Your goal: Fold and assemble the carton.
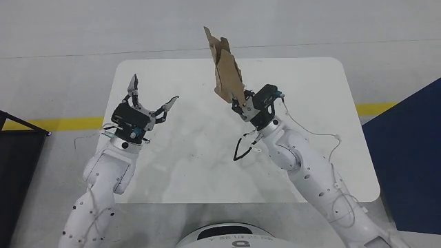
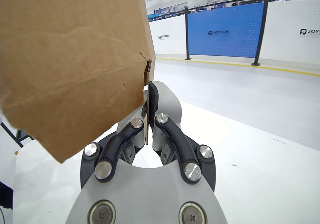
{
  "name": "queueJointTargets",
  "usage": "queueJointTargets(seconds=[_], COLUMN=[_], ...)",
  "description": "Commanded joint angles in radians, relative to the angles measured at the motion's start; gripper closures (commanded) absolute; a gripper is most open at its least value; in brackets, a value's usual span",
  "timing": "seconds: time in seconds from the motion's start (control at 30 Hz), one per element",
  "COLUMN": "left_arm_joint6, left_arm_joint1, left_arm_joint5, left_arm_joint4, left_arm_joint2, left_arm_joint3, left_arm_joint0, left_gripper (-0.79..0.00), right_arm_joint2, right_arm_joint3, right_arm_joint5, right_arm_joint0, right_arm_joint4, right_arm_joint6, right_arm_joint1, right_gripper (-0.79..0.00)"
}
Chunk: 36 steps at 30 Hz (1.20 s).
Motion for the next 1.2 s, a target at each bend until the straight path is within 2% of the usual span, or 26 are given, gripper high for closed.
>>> queueJointTargets(seconds=[0.0,0.23,0.63,0.87,1.17], left_arm_joint6=[0.034,0.045,-0.042,-0.062,-0.075], left_arm_joint1=[-0.003,-0.016,-0.047,-0.055,-0.064], left_arm_joint5=[0.035,0.122,0.228,0.226,0.261], left_arm_joint4=[0.055,0.171,0.272,0.289,0.278], left_arm_joint2=[0.031,0.141,0.294,0.327,0.326], left_arm_joint3=[-0.008,0.006,0.069,0.078,0.093], left_arm_joint0=[-0.009,-0.053,-0.170,-0.193,-0.213], left_gripper=[-0.785,-0.785,-0.785,-0.785,-0.785], right_arm_joint2=[-0.008,-0.029,-0.068,-0.067,-0.062], right_arm_joint3=[0.009,0.021,0.048,0.052,0.060], right_arm_joint5=[-0.008,-0.061,-0.097,-0.103,-0.109], right_arm_joint0=[0.003,-0.001,0.017,0.022,0.034], right_arm_joint4=[0.015,0.062,0.083,0.087,0.089], right_arm_joint6=[-0.006,-0.033,-0.033,-0.024,-0.015], right_arm_joint1=[-0.004,-0.014,-0.034,-0.039,-0.046], right_gripper=[0.000,0.000,0.000,0.000,0.000])
